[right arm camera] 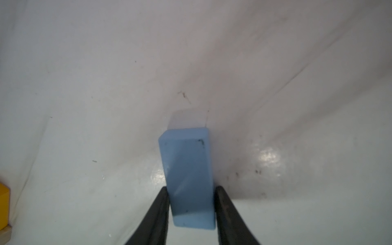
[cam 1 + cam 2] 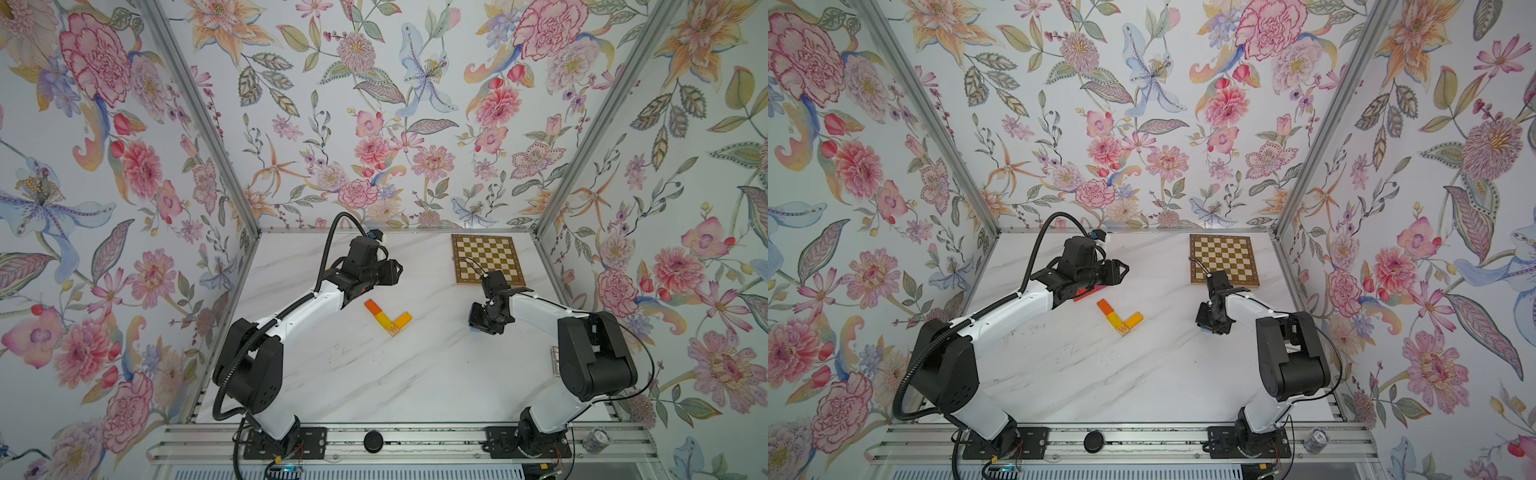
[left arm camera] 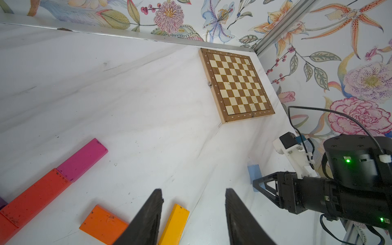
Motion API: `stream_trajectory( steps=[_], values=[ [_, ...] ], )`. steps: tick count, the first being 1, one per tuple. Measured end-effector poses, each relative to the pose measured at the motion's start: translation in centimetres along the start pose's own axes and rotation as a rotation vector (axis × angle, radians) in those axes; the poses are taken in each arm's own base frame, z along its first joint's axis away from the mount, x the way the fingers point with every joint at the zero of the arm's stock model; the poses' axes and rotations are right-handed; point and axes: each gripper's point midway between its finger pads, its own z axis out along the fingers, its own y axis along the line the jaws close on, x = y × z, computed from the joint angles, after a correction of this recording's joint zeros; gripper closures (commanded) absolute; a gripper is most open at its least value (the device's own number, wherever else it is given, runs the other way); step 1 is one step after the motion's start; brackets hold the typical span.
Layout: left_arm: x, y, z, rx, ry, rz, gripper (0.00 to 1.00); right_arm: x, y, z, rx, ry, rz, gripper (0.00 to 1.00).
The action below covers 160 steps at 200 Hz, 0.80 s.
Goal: Assemble the letter v with building blocks
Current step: Pick up the building block from the center of the board.
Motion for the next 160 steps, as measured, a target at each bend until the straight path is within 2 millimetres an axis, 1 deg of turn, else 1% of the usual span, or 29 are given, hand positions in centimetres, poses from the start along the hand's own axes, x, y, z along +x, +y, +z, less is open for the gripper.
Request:
stream_trajectory(
  steps=[17,36,53,79,113,137,160],
  values=[
    [0.0,0.0,0.0,0.0,0.0,0.0,0.49,0.1,0.5,0.0,-0.002,-0.005,0.012,0.86],
    [0.0,0.0,0.0,-0.001,0.0,0.001,0.49,0.4,1.2,-0.1,-0.007,-0.011,0.02,0.9],
    [0.0,0.1,0.0,-0.004,-0.001,0.004,0.49,0.5,2.1,-0.4,-0.024,-0.025,0.034,0.92],
    [0.4,0.4,0.1,-0.012,0.006,0.007,0.49,0.1,3.8,-1.5,-0.079,-0.073,0.067,0.94],
    [1.5,1.2,0.0,-0.038,0.018,0.007,0.49,0.3,6.1,-1.6,-0.127,-0.095,0.098,0.93],
    [1.5,1.3,-0.4,-0.044,0.011,0.008,0.49,0.7,7.9,-0.7,-0.147,-0.084,0.092,0.92],
    [1.1,1.4,-0.9,-0.055,-0.008,0.01,0.49,0.7,9.9,0.4,-0.165,-0.07,0.082,0.91]
  ],
)
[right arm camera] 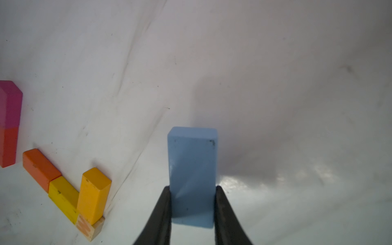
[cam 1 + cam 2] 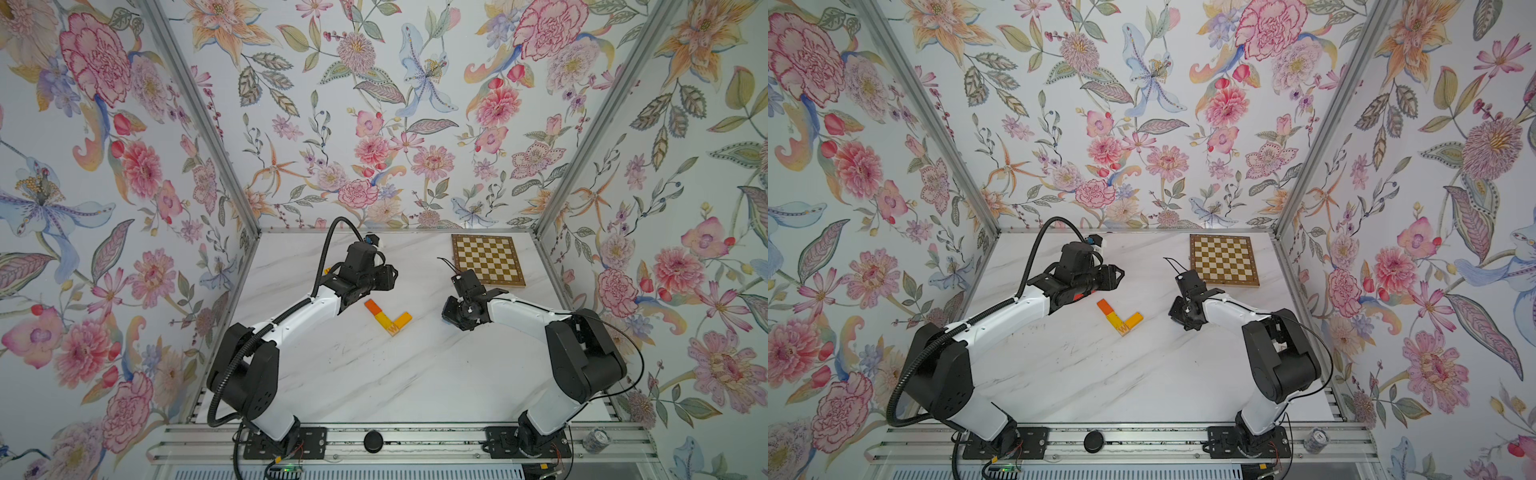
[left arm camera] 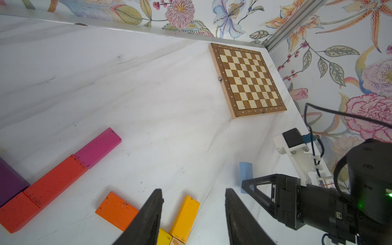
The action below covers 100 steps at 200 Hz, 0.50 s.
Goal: Assemble the letter v with building blocks
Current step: Pick up the building block from the center of the board, then assemble the building block at the center of the board.
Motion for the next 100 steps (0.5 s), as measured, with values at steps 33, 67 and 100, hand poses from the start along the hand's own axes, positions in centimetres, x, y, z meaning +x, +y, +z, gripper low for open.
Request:
stream_trajectory(
  steps=[33,67,100],
  values=[
    [-0.1,0.1,-1.1,-0.009,-0.021,0.001,0.49,0.3,1.8,1.6,-0.018,0.017,-0.003,0.91],
    [-0.1,0.4,-1.7,-0.021,-0.032,0.0,0.49,0.6,3.2,2.0,-0.042,0.017,0.003,0.89],
    [0.2,0.8,-1.6,-0.034,-0.028,-0.001,0.49,0.3,4.3,2.6,-0.064,0.013,0.015,0.84]
  ],
)
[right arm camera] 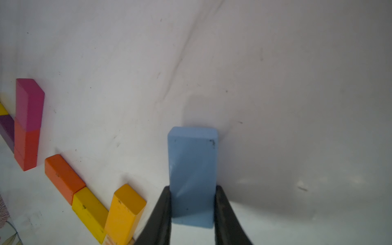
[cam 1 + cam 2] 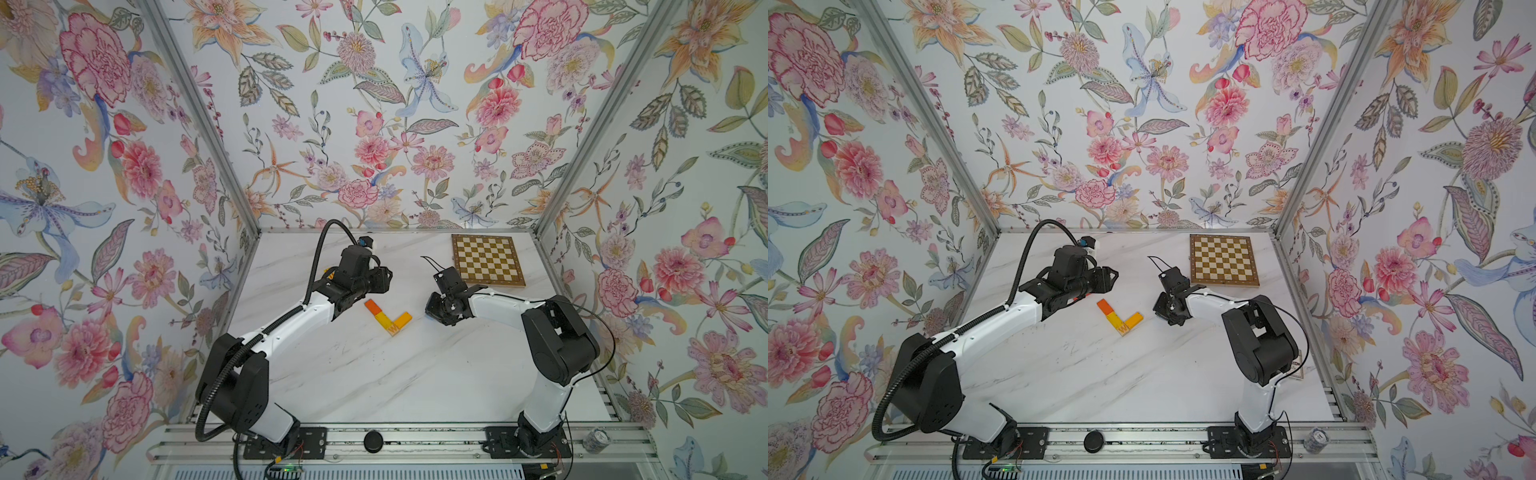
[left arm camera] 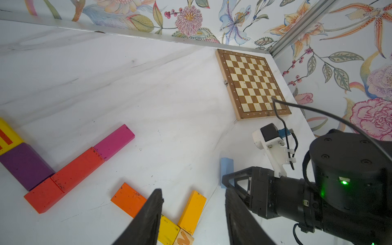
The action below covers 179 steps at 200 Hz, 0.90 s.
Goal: Assemble the letter v with building blocks
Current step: Assemble the building block at the center of the board.
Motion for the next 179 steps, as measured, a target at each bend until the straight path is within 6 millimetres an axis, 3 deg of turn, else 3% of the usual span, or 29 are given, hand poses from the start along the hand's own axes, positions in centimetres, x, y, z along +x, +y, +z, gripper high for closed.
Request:
stream_trajectory(
  steps=[94,179],
  values=[
    [-0.5,0.1,-0.8,-0.011,-0.025,0.001,0.48,-1.1,2.7,1.5,-0.081,0.006,0.018,0.57],
    [-0.6,0.4,-1.0,-0.026,-0.028,0.011,0.47,-1.8,3.5,0.8,-0.126,0.006,0.029,0.39]
  ],
)
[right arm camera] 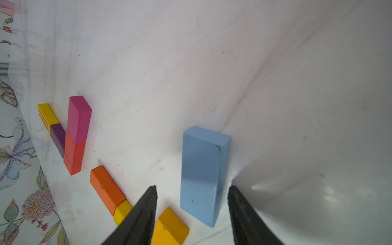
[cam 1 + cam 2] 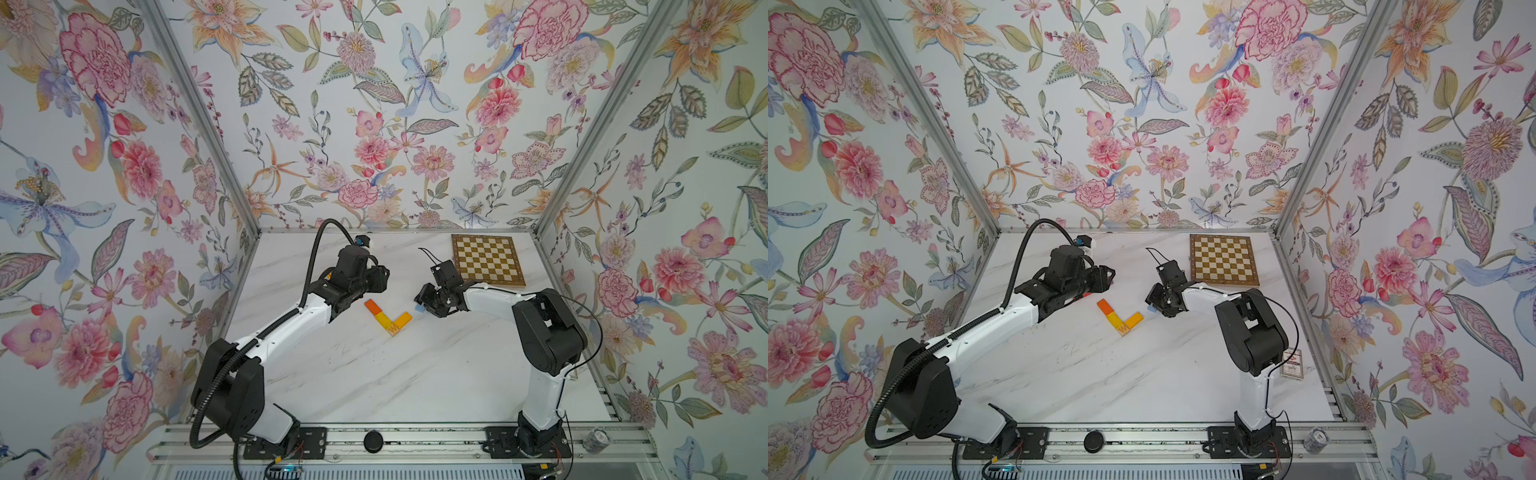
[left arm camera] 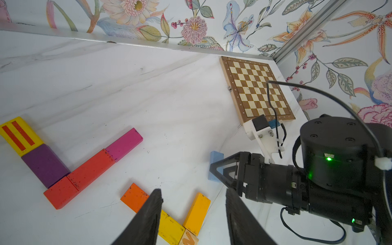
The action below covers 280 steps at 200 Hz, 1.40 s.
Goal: Assemble the letter v with building blocks
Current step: Assemble the building block at the center of the board.
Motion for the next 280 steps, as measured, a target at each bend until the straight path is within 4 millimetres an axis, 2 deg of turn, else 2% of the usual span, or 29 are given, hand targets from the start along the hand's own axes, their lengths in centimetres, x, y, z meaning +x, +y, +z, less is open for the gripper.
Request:
stream_trajectory(
  steps=[27,67,82,109,143,172,208,234,280],
  values=[
    [-0.1,-0.2,0.3,0.004,0.015,0.007,0.46,-0.5,1.0,-2.3,-0.044,-0.029,-0.011,0.37],
    [-0.7,-1.4,2.0,0.044,0.053,0.021,0.45,-1.8,2.4,-8.3,-0.145,-0.129,-0.037,0.35],
    [-0.5,-1.8,3.3,0.056,0.088,0.026,0.45,-2.1,1.7,-10.3,-0.16,-0.168,-0.034,0.34],
    [0.1,-2.3,6.0,0.068,0.174,0.03,0.45,-2.6,-0.9,-13.3,-0.154,-0.244,-0.012,0.33],
    [1.5,-3.5,9.6,0.064,0.296,0.082,0.44,-2.9,-4.4,-15.8,-0.133,-0.322,0.032,0.32],
    [3.9,-5.7,11.6,0.07,0.398,0.158,0.44,-2.6,-6.9,-16.9,-0.113,-0.355,0.067,0.32],
    [6.9,-7.7,13.2,0.075,0.502,0.234,0.44,-2.2,-8.7,-17.3,-0.095,-0.367,0.09,0.32],
    [9.0,-8.1,14.0,0.052,0.561,0.283,0.44,-2.3,-9.4,-17.3,-0.086,-0.37,0.101,0.32],
    [11.5,-7.2,15.5,0.012,0.632,0.316,0.44,-2.2,-10.5,-17.0,-0.073,-0.361,0.111,0.32]
  ],
)
